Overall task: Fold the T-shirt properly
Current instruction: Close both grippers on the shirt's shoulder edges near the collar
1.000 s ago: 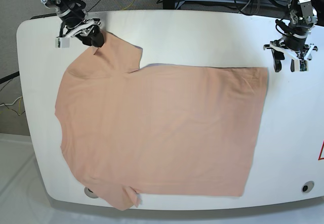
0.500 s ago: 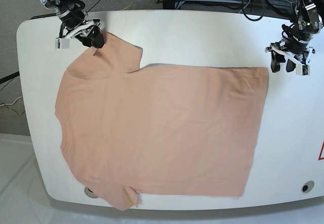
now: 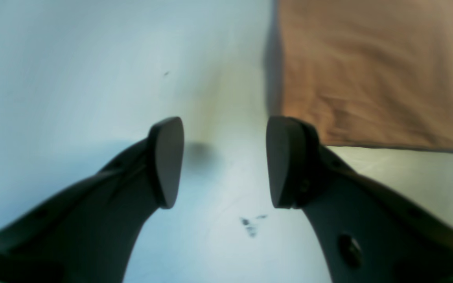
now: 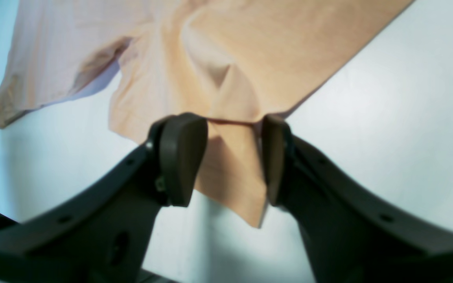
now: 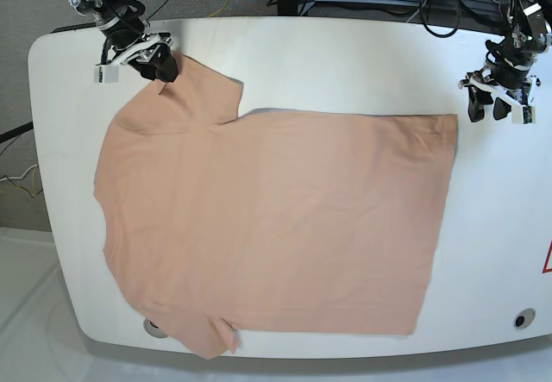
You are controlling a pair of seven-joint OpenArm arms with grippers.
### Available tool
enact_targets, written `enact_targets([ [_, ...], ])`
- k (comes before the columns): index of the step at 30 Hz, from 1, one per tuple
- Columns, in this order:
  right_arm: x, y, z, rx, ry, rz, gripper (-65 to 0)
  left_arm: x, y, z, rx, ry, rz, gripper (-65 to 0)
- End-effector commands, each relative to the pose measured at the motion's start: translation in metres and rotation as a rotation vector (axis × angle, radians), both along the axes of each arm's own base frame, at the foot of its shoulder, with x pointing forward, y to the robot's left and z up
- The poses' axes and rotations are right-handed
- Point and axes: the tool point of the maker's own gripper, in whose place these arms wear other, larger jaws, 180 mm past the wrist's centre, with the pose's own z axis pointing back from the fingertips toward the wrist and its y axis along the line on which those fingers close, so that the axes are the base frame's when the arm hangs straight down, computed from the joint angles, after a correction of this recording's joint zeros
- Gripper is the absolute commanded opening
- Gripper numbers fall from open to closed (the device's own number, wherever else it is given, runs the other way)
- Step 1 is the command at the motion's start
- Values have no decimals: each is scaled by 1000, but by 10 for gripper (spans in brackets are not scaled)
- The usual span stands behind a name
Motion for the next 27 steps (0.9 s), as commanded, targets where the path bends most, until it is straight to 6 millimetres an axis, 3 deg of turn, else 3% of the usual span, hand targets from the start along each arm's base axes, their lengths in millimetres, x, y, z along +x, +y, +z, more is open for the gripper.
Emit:
enact_targets([
  [1, -15, -2, -11, -22, 80, 16, -365, 7, 7, 11, -11, -49, 14, -338],
  [8, -10, -2, -8, -28, 60, 28, -458, -2, 12, -6, -195, -34, 100, -338],
  [14, -4, -1, -2, -23, 28, 28, -588, -4, -3, -19, -297, 10, 76, -344],
  [27, -4, 1, -3, -21, 28, 41, -600, -13, -13, -43, -359, 78, 94, -345],
])
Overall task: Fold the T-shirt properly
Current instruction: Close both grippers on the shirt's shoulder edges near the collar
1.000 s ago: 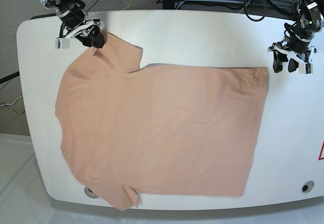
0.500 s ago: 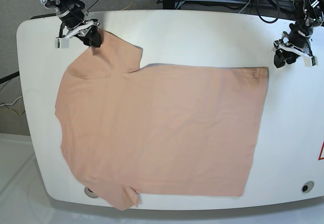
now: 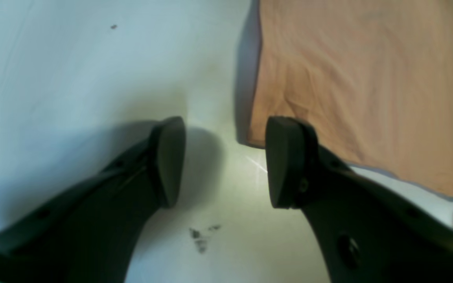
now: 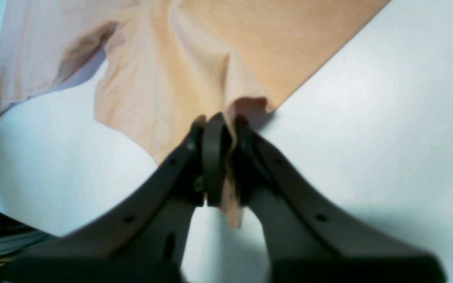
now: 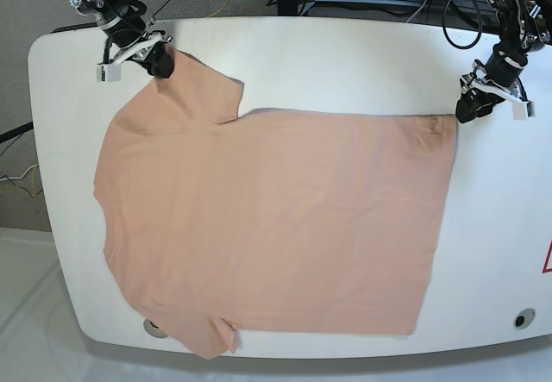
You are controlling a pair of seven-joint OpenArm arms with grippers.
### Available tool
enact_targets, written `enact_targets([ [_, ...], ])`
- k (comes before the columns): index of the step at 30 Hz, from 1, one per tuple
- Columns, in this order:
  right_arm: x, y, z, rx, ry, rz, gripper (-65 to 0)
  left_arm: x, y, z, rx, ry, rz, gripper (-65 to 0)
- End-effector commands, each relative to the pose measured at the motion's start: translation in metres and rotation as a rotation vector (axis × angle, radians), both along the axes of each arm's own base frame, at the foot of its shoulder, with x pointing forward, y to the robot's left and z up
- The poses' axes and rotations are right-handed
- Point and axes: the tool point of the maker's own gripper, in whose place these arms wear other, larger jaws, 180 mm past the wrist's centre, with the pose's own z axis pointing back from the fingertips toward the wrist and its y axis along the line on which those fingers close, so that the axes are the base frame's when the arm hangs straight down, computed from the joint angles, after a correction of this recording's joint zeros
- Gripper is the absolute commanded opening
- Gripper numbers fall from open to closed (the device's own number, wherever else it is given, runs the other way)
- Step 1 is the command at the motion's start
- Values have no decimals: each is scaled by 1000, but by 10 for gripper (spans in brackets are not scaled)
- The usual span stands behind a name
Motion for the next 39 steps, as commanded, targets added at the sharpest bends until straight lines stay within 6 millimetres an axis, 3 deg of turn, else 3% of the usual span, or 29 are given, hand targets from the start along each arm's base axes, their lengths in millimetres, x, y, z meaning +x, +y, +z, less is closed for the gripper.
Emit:
enact_targets([
  [1, -3, -1, 0, -15, 13, 17, -599, -11, 1, -15, 13, 79, -6, -345],
  [25, 1, -2, 2, -13, -2, 10, -644, -21, -50, -34, -80, 102, -25, -354],
  [39, 3, -3, 4, -15, -12, 9, -636, 1, -49, -24, -72, 48, -24, -354],
])
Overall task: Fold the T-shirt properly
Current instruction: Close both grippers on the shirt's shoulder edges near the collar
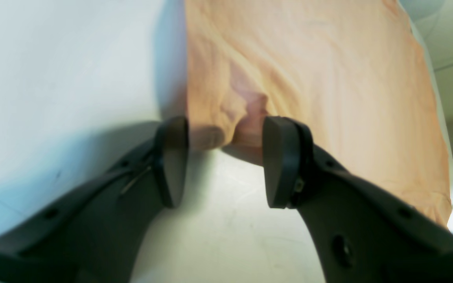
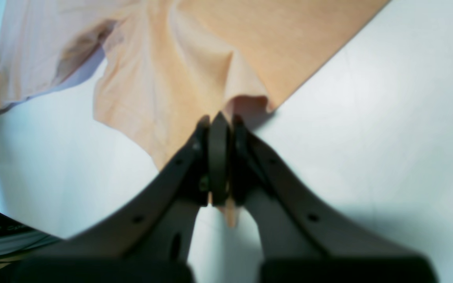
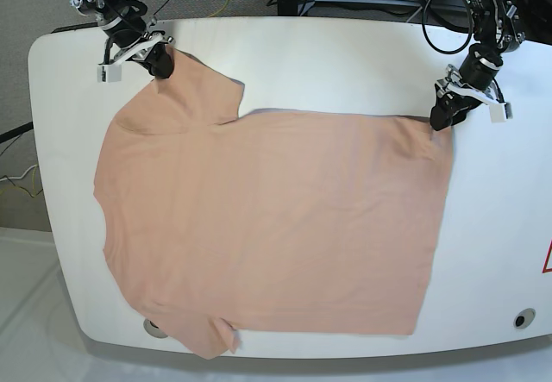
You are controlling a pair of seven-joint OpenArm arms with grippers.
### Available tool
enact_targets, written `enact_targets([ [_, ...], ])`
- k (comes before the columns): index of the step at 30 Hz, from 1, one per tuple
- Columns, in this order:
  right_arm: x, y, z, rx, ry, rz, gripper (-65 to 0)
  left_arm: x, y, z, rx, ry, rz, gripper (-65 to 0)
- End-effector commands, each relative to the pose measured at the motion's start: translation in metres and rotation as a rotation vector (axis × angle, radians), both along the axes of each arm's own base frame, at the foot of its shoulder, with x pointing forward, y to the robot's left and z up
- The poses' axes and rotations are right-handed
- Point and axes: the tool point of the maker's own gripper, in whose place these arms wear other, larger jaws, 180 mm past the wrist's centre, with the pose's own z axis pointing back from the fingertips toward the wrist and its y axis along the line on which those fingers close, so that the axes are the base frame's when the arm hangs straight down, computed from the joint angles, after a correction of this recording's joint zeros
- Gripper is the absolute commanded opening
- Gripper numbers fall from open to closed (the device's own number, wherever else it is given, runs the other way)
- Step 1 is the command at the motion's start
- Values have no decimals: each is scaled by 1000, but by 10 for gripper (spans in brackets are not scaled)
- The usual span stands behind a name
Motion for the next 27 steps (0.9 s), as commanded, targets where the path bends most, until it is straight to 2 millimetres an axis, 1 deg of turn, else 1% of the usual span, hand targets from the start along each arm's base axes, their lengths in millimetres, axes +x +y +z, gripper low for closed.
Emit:
enact_targets([
  [1, 2, -4, 4, -16, -9, 7, -635, -13, 0, -17, 38, 107, -30, -358],
  [4, 2, -4, 3, -15, -9, 7, -633, -11, 0, -17, 34, 103, -32, -375],
  [6, 2, -4, 4, -15, -9, 7, -633, -10, 0, -16, 33, 100, -32, -406],
  [8, 2, -4, 4, -15, -10, 7, -635, -11, 0, -16, 33, 100, -34, -454],
  [10, 2, -3, 4, -16, -10, 11, -640, -10, -4, -14, 34, 92, -51, -577],
  [12, 2, -3, 4, -16, -11, 11, -645, -9, -4, -14, 34, 88, -55, -625],
  [14, 3, -3, 4, -15, -14, 11, -650, -9, -5, -13, 34, 81, -59, -648],
  [18, 4, -3, 6, -14, -18, 12, -650, -8, -6, -11, 33, 69, -66, -650],
  [20, 4, -3, 5, -18, -17, 13, -650, -2, -7, -3, 38, 47, -68, -650],
  [27, 7, -3, 10, -23, -34, 20, -650, 2, -9, 8, 52, 18, -80, -650],
])
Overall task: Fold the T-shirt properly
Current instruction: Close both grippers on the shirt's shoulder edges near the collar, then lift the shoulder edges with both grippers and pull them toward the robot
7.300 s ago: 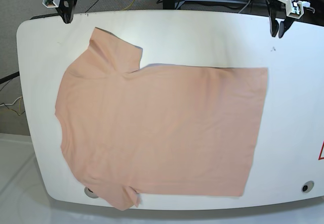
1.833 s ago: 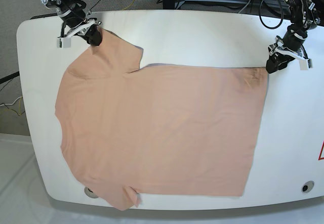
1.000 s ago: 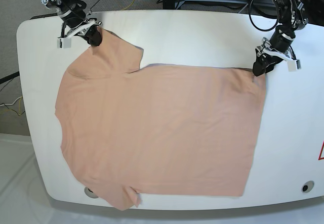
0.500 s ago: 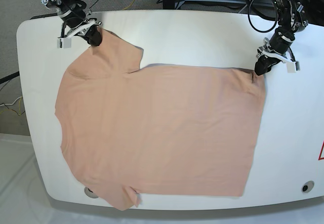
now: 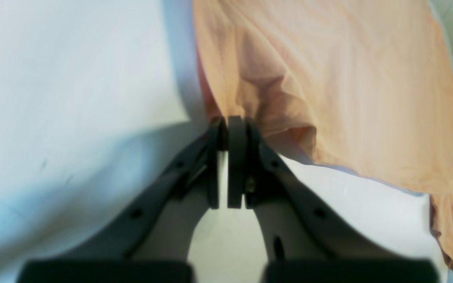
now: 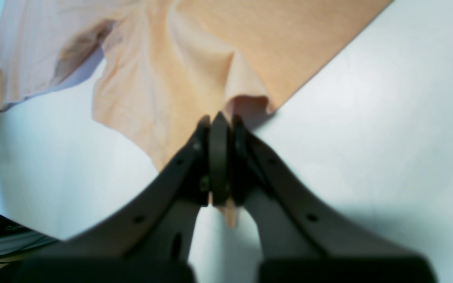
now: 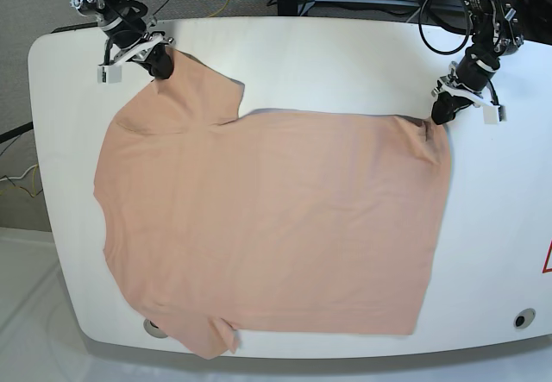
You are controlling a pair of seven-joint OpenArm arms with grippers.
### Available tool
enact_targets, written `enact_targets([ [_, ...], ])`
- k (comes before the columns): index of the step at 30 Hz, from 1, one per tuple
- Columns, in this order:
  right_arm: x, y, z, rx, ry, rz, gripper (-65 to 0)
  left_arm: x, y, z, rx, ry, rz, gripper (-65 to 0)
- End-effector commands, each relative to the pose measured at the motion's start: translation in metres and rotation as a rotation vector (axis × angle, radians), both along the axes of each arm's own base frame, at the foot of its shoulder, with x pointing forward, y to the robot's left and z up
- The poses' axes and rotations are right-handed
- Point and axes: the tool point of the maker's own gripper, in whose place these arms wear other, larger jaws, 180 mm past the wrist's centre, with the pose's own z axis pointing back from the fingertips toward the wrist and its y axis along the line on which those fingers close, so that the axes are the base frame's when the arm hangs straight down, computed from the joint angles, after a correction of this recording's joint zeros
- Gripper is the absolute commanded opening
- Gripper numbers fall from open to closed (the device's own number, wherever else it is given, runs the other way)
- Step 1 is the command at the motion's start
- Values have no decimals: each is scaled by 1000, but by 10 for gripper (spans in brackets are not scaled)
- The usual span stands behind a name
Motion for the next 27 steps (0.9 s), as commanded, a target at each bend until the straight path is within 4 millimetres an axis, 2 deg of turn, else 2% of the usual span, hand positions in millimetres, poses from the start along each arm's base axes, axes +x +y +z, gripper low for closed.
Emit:
enact_targets([
  [1, 5, -4, 8, -20, -27, 8, -650, 2, 2, 8, 24, -14, -17, -650],
  [11, 2, -5, 11, -20, -29, 4, -650, 2, 5, 22, 62, -50, -24, -650],
  [13, -2, -6, 6, -18, -14, -1, -650, -3, 11, 17, 66, -32, -13, -650],
  [21, -8, -9, 4, -25, -1, 2, -650, -10, 15, 17, 80, -21, -18, -650],
  [27, -12, -14, 10, -51, -5, 35, -650, -21, 11, 16, 89, -10, -43, -650],
])
